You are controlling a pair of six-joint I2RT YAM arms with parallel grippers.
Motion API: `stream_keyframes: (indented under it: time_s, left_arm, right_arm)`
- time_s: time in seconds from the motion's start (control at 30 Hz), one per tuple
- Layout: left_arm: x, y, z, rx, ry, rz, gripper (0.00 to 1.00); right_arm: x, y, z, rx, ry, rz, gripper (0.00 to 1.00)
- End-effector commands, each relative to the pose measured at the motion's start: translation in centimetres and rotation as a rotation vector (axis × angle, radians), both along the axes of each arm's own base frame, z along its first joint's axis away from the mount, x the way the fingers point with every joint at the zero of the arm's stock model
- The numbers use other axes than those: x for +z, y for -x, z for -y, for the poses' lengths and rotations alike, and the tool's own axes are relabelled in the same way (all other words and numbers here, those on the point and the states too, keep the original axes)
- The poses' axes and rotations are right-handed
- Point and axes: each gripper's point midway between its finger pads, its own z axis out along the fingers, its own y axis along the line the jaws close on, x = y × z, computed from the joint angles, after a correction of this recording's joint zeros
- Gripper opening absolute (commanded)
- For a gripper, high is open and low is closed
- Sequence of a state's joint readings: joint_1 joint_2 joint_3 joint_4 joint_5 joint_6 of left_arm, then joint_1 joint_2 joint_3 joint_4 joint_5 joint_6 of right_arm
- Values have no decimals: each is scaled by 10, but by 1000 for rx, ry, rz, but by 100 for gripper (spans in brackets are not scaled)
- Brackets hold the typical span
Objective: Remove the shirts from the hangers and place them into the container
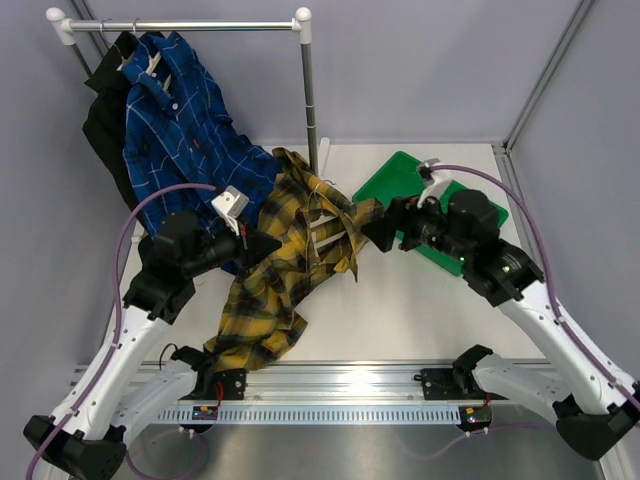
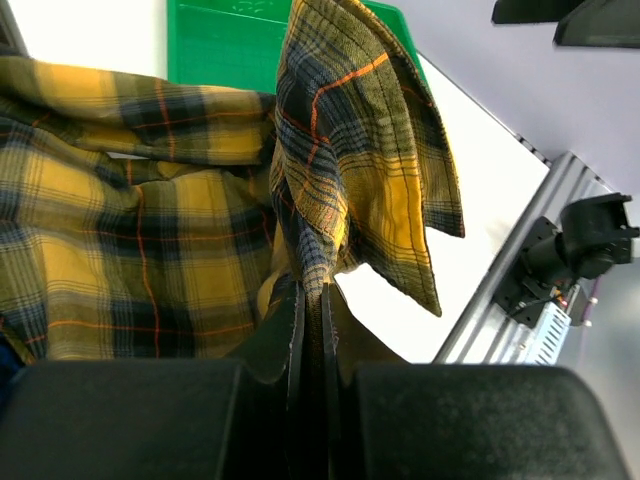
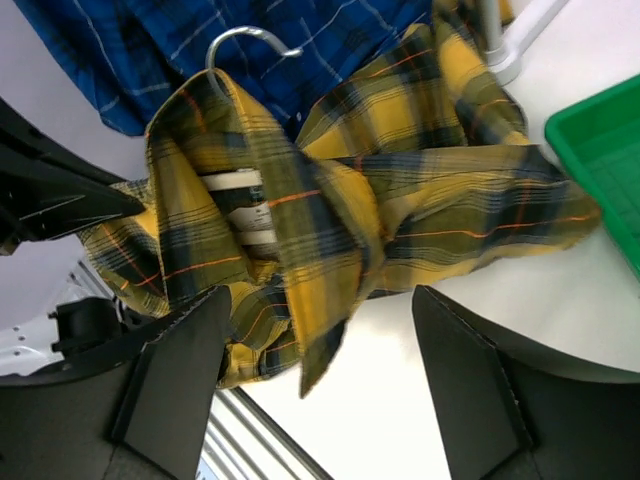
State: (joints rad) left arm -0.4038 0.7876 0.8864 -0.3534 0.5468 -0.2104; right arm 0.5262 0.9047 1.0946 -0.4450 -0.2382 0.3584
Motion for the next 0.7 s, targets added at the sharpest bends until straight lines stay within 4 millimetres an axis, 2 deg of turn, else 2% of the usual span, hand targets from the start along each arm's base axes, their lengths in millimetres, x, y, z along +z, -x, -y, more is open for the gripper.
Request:
stream_keyframes:
  time_s: [0.0, 0.03, 0.07, 0.2, 0.3, 0.5, 0.67]
  left_arm:
    - [27, -14, 0, 35, 41, 141, 0]
    - [24, -14, -1, 39, 36, 138, 0]
    - [22, -15, -1, 39, 33, 135, 0]
    - [14, -15, -2, 48, 21, 124, 0]
    - [13, -15, -3, 49, 18, 126, 0]
    - [11, -13, -4, 50, 17, 119, 0]
    - [12, -13, -4, 52, 20, 119, 0]
  right_arm:
    - [41, -11, -22, -34, -19, 130, 80]
    - [43, -17, -28, -52, 3, 146, 79]
    - [44, -10, -42, -20, 11, 155, 79]
    - [46, -12, -69, 9, 18, 175, 71]
    - [50, -11, -84, 33, 6, 185, 70]
    - [30, -26, -112, 48, 47, 154, 61]
    - [18, -38, -123, 38, 67, 143, 53]
